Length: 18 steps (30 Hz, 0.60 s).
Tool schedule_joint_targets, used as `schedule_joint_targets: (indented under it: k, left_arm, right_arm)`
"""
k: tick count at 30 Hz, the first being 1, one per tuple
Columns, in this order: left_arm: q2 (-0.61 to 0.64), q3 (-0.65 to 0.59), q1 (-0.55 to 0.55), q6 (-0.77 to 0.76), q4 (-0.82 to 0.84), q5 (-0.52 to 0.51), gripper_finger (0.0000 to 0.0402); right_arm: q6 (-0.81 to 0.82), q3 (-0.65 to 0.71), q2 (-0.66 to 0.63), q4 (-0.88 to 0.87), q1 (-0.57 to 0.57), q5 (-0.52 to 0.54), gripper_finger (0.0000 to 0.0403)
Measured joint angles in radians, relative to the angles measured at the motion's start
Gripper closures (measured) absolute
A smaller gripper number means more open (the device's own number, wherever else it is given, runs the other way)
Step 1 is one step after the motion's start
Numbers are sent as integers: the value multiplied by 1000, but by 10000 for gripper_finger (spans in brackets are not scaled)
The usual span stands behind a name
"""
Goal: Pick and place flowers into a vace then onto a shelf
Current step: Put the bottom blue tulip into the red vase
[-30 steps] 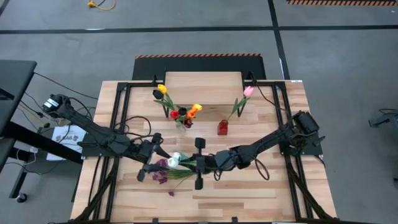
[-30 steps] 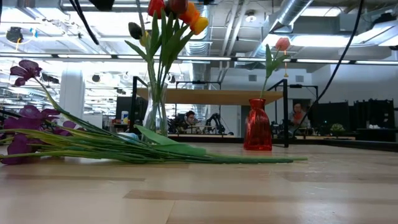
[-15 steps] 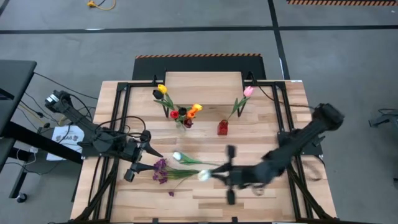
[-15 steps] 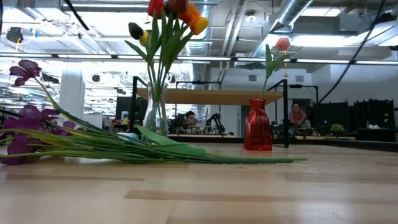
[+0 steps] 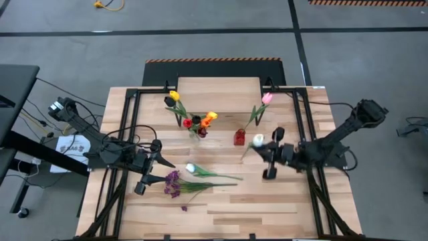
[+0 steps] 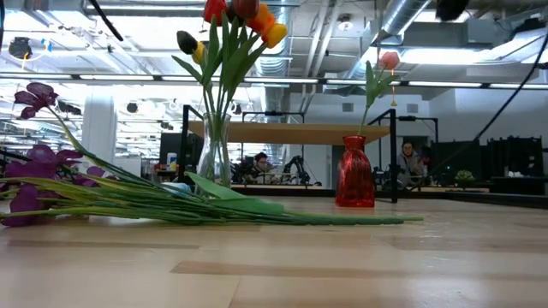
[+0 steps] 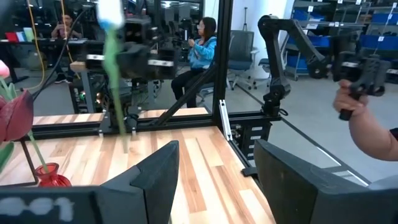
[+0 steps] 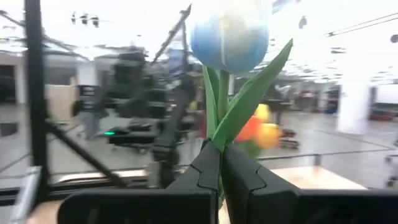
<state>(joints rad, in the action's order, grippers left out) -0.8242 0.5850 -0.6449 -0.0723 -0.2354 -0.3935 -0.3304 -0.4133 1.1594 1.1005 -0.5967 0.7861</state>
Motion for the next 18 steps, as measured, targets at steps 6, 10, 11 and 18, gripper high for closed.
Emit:
schedule_joint_targets:
  k: [6,10,11,18]
  left_arm:
    - [0,0,0,0,2,0,203]
    - [0,0,0,0,14,0,203]
    - [0,0,0,0,14,0,203]
    - [0,0,0,0,14,0,203]
  right_arm:
    - [6,42,-29,3,163,-56,403]
    - [8,42,-29,-35,242,-60,403]
    - [8,42,-29,-46,257,-61,403]
    - [-15,42,0,-42,319,-79,403]
